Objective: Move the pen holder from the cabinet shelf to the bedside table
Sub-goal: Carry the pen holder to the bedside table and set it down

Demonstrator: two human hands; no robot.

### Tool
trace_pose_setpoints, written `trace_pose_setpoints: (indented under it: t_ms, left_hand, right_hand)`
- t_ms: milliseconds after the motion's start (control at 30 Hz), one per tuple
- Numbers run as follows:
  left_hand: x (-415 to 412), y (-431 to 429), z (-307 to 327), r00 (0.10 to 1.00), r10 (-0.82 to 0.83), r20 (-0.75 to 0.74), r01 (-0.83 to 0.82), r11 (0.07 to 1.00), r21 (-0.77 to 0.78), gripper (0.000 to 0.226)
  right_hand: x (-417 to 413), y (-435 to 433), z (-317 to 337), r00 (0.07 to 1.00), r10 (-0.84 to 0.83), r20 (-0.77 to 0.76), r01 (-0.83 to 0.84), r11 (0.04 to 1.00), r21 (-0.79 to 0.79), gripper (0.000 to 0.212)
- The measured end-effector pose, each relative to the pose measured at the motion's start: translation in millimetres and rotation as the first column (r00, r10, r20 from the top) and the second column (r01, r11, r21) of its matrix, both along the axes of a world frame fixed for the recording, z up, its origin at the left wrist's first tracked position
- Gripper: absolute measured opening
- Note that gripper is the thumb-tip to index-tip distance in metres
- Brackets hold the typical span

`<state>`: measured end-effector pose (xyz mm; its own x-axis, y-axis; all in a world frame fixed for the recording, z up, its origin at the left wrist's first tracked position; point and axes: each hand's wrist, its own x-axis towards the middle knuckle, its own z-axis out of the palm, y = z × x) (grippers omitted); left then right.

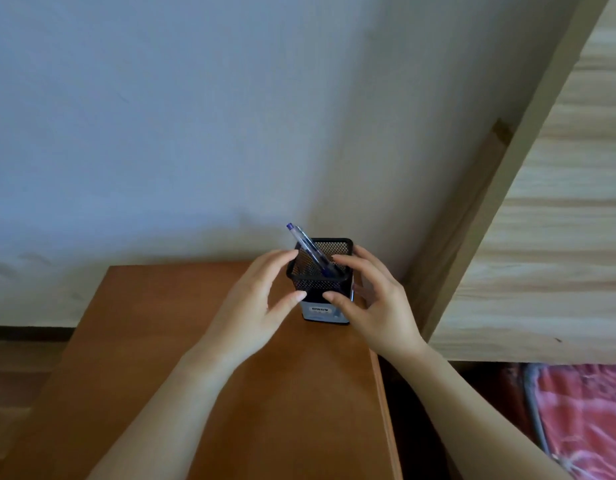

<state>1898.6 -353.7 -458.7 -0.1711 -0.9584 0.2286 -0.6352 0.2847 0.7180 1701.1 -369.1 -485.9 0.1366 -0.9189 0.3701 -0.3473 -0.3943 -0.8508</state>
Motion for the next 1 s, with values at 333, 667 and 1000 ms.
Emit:
trace_pose_setpoints:
  t_ms: [333,667,1000]
  left_hand:
    - [0,-10,-32,1.000,-0.013,-0.006,0.012,0.989,-0.148,0.051]
    - [-2,5,-25,0.996,0.006,0.092,0.019,0.965,-0.262,0.039]
    - [-13,-16,-38,0.996,0.075,0.057,-0.051,0.939,-0.341,0.024]
  right_hand:
    - [1,-6,-33,1.000,-0.018,0.002,0.018,0.985,-0.169,0.049]
    - [-17,3,-17,0.936,-0.222,-0.273,0.085,0.896,-0.436,0.024]
    - [-9,-10,-24,0.946,-0.190,-0.262,0.055,0.891,-0.450,0.027]
